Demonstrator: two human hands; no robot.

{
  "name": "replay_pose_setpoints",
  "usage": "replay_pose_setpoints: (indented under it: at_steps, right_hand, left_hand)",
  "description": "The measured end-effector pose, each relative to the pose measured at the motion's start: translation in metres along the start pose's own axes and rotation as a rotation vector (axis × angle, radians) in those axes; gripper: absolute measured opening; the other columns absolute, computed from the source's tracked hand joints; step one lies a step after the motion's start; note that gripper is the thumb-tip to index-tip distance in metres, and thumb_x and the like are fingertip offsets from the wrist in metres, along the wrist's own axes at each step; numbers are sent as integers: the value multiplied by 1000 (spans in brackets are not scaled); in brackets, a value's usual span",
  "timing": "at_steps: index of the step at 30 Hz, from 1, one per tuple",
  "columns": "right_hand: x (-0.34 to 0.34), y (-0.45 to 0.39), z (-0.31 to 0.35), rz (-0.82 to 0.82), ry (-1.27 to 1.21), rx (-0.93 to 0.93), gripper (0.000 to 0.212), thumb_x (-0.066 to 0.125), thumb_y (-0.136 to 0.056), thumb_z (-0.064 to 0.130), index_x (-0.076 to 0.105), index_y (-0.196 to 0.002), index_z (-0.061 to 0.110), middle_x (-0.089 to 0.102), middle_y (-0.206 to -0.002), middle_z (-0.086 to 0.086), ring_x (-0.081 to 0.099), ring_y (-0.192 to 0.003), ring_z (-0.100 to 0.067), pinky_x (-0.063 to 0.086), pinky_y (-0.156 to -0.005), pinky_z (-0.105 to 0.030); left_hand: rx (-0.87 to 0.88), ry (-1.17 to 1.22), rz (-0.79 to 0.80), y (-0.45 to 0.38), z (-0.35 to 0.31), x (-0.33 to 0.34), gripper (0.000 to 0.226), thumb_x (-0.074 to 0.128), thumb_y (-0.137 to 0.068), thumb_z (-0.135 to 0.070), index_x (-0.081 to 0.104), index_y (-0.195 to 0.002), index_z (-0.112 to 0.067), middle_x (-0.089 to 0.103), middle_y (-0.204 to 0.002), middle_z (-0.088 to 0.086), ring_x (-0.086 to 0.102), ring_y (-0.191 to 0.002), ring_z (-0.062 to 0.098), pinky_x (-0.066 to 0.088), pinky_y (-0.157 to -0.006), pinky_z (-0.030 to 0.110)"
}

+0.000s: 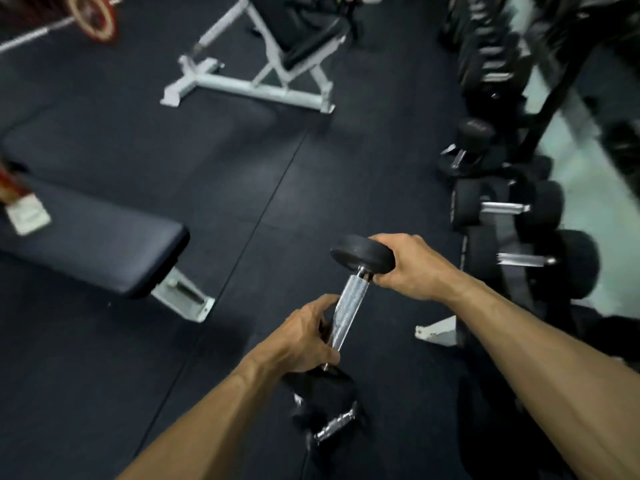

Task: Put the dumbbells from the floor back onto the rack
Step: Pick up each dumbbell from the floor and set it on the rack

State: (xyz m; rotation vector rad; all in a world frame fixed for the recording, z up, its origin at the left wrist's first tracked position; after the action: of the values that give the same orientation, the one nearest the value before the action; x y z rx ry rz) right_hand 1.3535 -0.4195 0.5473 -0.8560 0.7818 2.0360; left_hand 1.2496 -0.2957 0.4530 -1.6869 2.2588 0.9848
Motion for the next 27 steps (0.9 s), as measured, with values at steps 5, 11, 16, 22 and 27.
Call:
replay_pose_setpoints:
  at_steps: [5,11,16,22,27]
  right_hand:
    - [-108,17,-1,-148,12,43,35,76,-73,21,67,-107,25,72,-85,8,68,-84,-12,56,-80,-40]
    - [-202,46,-29,-315,27,187,37,76,-70,17,68,-106,22,72,-84,6,67,-82,-13,54,-85,-37]
    - [-256,101,-70,-479,-23,337,37,74,-71,10,69,-105,26,68,-80,12,64,-74,-6,54,-74,-30]
    - [-294,181,-152,-589,-32,500,44,73,-69,10,69,-111,23,72,-95,7,67,-89,-10,55,-84,-35]
    - [-323,241,-239,-624,-20,604,45,73,-70,6,69,-114,17,72,-99,3,67,-94,-14,54,-87,-37]
  left_hand:
    - [137,-93,48,-26,-107,-29,83,78,-65,-14,38,-134,-41,56,-80,-8,56,-67,6,45,-57,17]
    - [338,-192,181,-66,-209,-31,81,76,-65,-14,39,-134,-36,56,-77,-10,57,-69,6,50,-65,24]
    - [486,-299,314,-97,-281,4,84,76,-60,-15,41,-134,-32,61,-75,-7,60,-67,7,53,-61,29]
    - [633,-372,481,-119,-358,98,87,80,-63,-18,38,-140,-27,59,-103,-9,57,-85,9,42,-65,11]
    - [692,-383,575,-142,-412,200,85,80,-64,-19,38,-138,-26,57,-108,-6,56,-94,14,49,-81,26]
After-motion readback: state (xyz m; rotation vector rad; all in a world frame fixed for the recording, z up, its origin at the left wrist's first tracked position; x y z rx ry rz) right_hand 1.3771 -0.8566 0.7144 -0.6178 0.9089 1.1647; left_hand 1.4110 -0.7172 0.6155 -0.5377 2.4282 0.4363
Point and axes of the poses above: each hand's wrist, its own y-axis away from the middle knuckle, its own x-axis out of the palm, z = x × y, the point moved 9 cm from there along -y, towards the middle knuckle
